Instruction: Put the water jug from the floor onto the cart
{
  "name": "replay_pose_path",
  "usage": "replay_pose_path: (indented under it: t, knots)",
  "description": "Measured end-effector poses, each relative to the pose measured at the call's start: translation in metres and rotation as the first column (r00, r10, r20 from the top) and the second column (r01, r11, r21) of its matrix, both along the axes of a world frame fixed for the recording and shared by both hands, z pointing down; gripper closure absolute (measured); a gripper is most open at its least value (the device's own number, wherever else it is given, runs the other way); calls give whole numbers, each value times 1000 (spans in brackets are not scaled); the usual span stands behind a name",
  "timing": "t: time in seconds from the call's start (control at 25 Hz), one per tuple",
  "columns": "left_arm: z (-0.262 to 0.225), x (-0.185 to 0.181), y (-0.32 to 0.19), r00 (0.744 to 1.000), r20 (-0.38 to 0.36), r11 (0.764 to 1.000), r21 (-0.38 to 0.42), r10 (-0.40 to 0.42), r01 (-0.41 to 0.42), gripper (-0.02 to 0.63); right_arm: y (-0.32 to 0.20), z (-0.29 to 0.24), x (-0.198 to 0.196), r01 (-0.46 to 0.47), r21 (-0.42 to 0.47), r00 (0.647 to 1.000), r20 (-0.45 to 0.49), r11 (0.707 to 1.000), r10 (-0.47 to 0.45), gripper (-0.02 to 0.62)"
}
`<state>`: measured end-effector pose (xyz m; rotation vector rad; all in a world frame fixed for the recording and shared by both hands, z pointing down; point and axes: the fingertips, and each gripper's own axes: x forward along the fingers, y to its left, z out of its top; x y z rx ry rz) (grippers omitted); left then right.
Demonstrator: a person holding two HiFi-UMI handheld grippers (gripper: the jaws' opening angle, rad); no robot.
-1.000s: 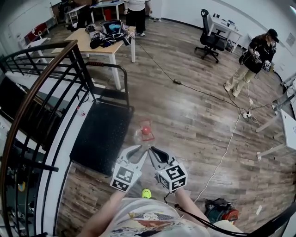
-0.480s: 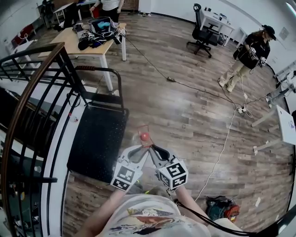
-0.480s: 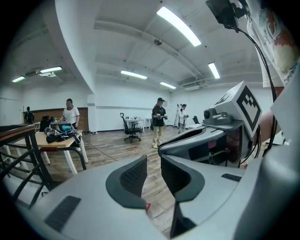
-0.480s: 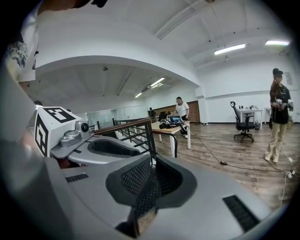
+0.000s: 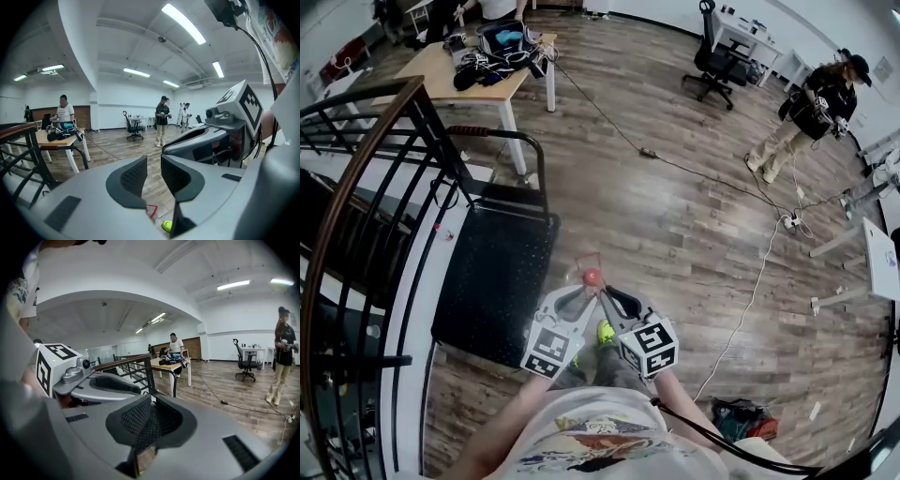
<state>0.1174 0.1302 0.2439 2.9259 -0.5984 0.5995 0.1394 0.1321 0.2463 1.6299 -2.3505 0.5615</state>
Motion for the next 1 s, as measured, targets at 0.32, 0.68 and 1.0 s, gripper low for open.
replay_pose_path:
  t: [0.32, 0.68, 1.0]
  knots:
    - [20, 33, -47, 992, 30, 992, -13, -123, 124, 517, -47, 13, 36, 123, -13, 992, 3, 992, -123, 574]
    - [46, 77, -103, 969, 46, 970, -4, -244, 244, 518, -103, 40, 75, 247, -21, 969, 30, 969, -246, 574]
    - [84, 81, -146, 962, 70, 964, 1, -265, 266, 517, -147, 80, 80, 271, -29, 962, 17, 962, -271, 574]
